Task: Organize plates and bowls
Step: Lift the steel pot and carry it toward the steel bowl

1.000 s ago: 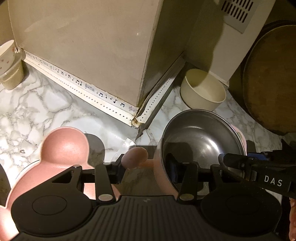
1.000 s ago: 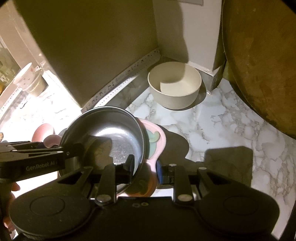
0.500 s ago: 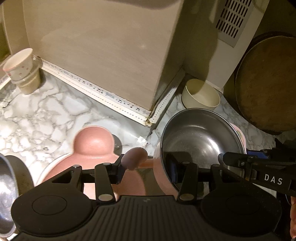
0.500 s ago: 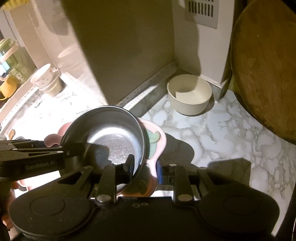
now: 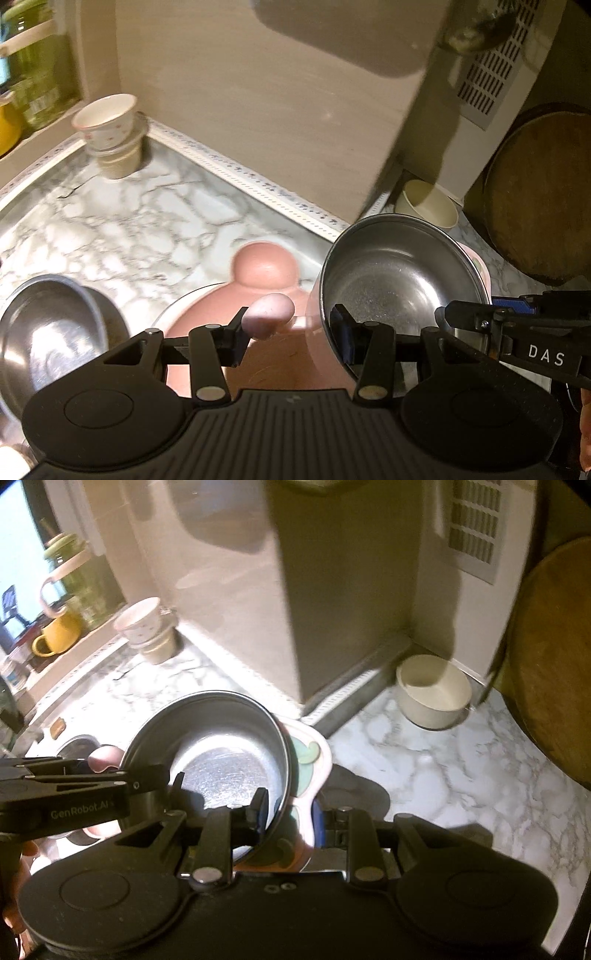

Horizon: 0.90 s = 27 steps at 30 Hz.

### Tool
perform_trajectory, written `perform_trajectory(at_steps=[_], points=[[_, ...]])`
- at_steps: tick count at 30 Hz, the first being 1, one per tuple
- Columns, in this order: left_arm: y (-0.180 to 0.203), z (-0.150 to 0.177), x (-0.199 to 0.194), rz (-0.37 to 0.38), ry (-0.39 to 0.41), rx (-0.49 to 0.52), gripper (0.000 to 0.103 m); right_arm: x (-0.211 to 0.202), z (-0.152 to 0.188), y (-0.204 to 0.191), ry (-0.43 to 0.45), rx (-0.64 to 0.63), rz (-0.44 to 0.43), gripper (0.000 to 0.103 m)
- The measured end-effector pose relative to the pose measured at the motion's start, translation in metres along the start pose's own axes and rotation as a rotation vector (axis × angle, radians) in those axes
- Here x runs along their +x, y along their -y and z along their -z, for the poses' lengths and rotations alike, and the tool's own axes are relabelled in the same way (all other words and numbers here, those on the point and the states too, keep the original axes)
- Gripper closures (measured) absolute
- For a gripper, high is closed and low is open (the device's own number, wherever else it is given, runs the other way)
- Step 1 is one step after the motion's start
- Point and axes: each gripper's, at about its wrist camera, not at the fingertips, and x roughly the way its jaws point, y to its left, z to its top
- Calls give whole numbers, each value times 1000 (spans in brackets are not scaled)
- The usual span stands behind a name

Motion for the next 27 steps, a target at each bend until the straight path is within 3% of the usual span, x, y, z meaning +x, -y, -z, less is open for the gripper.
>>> perform_trajectory(at_steps=[27], points=[[-140, 42, -85, -173, 71, -176, 58, 13, -8, -164, -14, -230, -157, 78]])
